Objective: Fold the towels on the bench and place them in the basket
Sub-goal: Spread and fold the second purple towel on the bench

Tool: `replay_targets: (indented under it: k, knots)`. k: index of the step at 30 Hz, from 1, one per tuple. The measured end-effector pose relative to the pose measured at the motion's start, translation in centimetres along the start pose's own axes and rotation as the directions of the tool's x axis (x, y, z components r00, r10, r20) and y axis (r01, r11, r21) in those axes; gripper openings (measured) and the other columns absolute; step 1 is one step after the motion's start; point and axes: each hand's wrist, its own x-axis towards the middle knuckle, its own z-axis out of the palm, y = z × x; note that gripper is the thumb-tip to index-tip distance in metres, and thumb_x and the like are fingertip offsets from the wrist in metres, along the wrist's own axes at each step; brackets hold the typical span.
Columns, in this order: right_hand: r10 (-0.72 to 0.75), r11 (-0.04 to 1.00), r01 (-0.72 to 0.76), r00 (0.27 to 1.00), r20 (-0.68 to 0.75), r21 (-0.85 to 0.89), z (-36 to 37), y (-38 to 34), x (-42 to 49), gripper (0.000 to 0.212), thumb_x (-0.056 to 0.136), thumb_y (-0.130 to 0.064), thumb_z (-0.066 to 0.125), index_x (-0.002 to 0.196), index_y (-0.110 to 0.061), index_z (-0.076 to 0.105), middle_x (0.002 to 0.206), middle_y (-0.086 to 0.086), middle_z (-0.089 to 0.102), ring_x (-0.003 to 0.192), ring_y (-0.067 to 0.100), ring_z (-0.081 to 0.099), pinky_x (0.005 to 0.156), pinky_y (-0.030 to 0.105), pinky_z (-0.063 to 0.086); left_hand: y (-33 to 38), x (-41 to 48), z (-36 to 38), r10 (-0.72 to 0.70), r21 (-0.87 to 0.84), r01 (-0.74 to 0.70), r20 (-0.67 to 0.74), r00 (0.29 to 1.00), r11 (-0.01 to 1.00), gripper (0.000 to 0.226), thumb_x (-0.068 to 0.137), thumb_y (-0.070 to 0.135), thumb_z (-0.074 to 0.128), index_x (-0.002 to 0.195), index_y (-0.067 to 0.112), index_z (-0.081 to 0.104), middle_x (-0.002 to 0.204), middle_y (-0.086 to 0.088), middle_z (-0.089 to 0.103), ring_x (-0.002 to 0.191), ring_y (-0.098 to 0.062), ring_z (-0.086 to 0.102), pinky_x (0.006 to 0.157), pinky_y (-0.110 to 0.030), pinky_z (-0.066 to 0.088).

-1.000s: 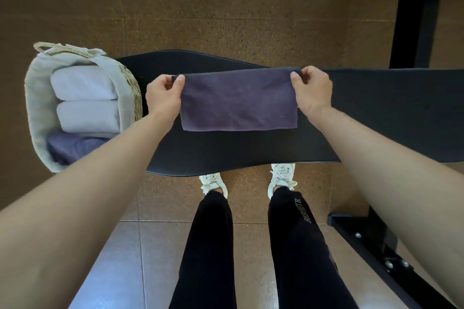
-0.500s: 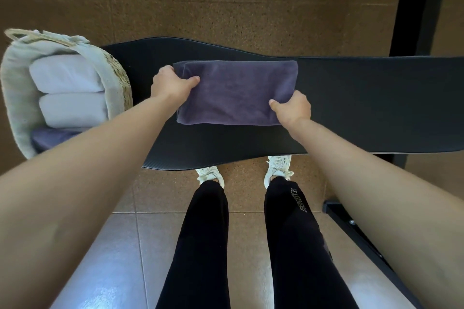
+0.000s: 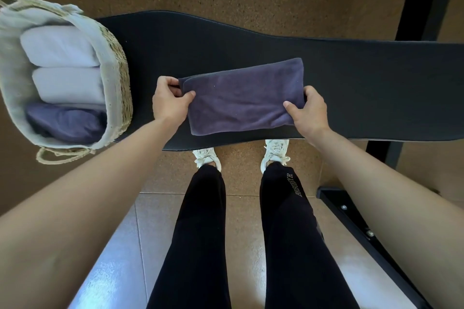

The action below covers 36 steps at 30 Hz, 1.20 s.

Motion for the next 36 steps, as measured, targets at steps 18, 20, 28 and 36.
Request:
replay_targets:
  k: [18, 20, 28, 36]
  knots:
    - [-0.081, 0.983, 0.09, 0.995, 0.061, -0.162, -2.3, -1.2, 0.6, 0.029, 0.094, -0.013, 0.069, 0.119, -0.017, 0.054, 0.111, -0.005, 0.064, 0.103, 0.018, 0.065, 0.097, 0.045, 0.056, 3.1, 1.8, 0.1, 0.011, -0.386, 0.067, 0.195, 0.981, 0.92, 0.048, 0.085, -0.007, 0.074, 0.12, 0.022, 0.061, 0.113, -0.002, 0.064, 0.103, -0.015, 0.067, 0.072, -0.022, 0.055]
    - [-0.109, 0.984, 0.115, 0.992, 0.056, -0.138, -2.7, -1.5, 0.4, 0.046, 0.096, -0.012, 0.068, 0.137, -0.02, 0.049, 0.125, -0.003, 0.062, 0.115, 0.017, 0.062, 0.105, 0.042, 0.053, 3.3, 1.7, 0.0, 0.054, -0.353, 0.014, 0.182, 0.982, 0.936, 0.045, 0.085, -0.004, 0.075, 0.117, 0.025, 0.063, 0.115, -0.001, 0.064, 0.105, -0.014, 0.067, 0.075, -0.02, 0.055]
    - [-0.417, 0.884, 0.431, 0.902, 0.114, -0.178, -1.7, -3.4, -1.5, 0.065, 0.1, -0.002, 0.054, 0.158, -0.026, 0.037, 0.151, 0.002, 0.049, 0.137, 0.017, 0.049, 0.118, 0.032, 0.039, 1.2, -1.1, 1.5, 0.453, 0.127, -0.453, 0.032, 0.891, 0.882, 0.026, 0.081, 0.013, 0.074, 0.104, 0.023, 0.066, 0.108, 0.003, 0.055, 0.094, -0.011, 0.056, 0.081, -0.027, 0.052]
    - [-0.439, 0.865, 0.465, 0.883, 0.166, -0.186, 0.5, -5.2, -3.2, 0.064, 0.1, -0.006, 0.057, 0.158, -0.023, 0.035, 0.163, -0.001, 0.035, 0.147, 0.015, 0.037, 0.113, 0.011, 0.025, 2.9, -3.7, 6.5, 0.499, 0.486, -0.667, 0.444, 0.745, 0.564, 0.085, 0.084, 0.061, 0.07, 0.156, 0.038, 0.032, 0.161, -0.001, 0.028, 0.136, -0.035, 0.033, 0.102, -0.05, 0.039]
